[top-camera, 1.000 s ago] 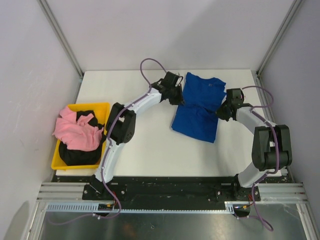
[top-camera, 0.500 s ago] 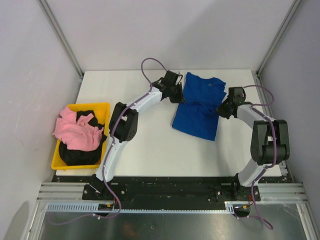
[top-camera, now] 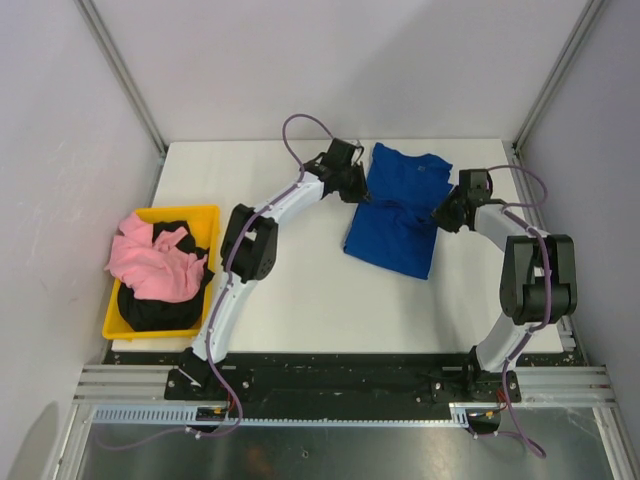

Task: Fold and stack the t-shirts
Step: Fold the folded rectangular tshirt in 1/3 of the way

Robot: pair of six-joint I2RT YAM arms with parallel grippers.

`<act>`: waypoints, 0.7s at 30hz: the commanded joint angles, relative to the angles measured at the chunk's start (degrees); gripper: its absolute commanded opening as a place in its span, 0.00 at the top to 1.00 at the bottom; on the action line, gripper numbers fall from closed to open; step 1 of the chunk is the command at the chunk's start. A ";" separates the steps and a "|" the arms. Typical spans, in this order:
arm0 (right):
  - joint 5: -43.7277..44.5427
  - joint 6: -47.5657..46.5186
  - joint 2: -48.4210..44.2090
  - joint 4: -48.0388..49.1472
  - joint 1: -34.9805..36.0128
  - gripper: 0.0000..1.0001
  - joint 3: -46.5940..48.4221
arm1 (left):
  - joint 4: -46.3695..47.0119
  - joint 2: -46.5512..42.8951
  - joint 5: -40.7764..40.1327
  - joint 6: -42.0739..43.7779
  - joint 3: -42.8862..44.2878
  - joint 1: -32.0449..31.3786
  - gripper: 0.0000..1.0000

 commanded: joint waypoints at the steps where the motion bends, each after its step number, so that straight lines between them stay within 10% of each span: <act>1: -0.24 -1.44 -0.36 0.08 -0.80 0.63 4.07 | 1.00 -1.12 1.35 2.29 2.33 1.09 0.79; 5: 0.34 -2.38 -2.63 -1.38 -0.92 0.56 5.17 | 1.04 -4.23 0.66 4.63 0.42 1.84 0.45; 9: 1.01 -3.61 -4.82 -3.26 0.97 0.57 5.46 | 1.07 -8.55 -0.31 6.24 -3.68 2.90 0.35; 21: -0.85 -8.30 1.39 0.67 11.99 0.72 8.18 | 0.97 -18.39 3.27 6.14 -25.83 8.38 0.65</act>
